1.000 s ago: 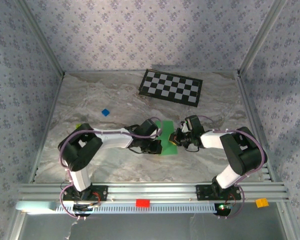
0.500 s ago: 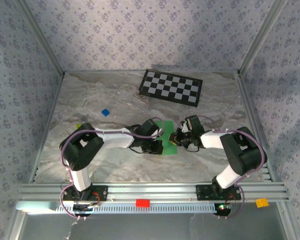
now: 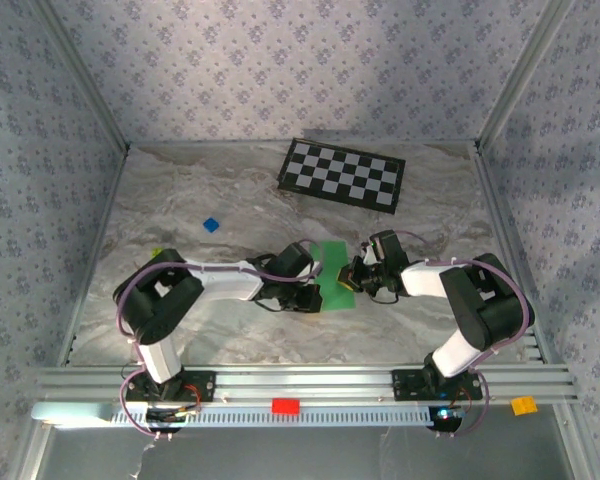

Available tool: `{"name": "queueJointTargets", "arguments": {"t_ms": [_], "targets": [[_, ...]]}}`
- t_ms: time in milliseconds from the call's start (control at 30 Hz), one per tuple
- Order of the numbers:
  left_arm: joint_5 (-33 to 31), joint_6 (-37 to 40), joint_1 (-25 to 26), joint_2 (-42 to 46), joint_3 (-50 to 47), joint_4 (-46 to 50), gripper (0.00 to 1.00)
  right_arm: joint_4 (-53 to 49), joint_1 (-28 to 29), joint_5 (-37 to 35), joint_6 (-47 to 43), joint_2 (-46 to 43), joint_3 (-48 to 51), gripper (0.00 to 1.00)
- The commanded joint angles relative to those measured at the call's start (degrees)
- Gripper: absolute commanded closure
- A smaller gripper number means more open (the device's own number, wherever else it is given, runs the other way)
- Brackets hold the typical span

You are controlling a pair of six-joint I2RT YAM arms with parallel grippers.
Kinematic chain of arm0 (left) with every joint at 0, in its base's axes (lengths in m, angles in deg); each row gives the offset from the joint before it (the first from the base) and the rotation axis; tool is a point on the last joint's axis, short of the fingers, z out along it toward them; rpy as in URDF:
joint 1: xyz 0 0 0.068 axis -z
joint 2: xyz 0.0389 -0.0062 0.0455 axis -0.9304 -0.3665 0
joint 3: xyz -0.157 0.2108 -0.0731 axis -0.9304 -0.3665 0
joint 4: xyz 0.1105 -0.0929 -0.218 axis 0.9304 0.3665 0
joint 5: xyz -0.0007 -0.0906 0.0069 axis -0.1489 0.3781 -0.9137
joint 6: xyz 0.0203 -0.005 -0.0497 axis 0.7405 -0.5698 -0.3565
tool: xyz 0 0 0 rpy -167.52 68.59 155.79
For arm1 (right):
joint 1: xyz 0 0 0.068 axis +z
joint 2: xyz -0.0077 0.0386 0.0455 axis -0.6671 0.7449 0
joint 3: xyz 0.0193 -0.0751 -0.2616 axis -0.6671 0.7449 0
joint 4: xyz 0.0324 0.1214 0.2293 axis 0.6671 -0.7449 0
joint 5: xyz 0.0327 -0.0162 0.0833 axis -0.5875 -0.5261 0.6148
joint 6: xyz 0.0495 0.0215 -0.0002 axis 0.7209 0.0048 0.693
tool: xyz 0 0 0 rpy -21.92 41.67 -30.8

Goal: Fold a paper plane with a square sheet of paper (pick it up from the middle)
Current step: Fold the triangle a second time at the center of the table.

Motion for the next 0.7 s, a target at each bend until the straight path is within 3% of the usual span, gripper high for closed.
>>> {"name": "queueJointTargets", "arguments": {"t_ms": [0,167,400,667], "targets": [[-1.4,0.2,0.2,5.2,1.6,1.4,0.93,-4.4,-0.3,-2.2,-2.3,0.3,-0.4,0.98],[-0.7,2.0,-2.2,3.4,6.4,2.6,0.93,-6.6,-0.1,-2.6,-3.6,-5.6,-1.8,0.91],[-0.3,5.5,-2.7,-4.3,14.2,6.8,0.94,-17.1,-0.3,-7.5,-3.7,-14.4,0.0,0.82],[-3.6,6.0,-4.0,-7.8,14.7,7.4,0.94,-22.3,1.4,-8.2,-0.5,-22.5,4.8,0.72]]}}
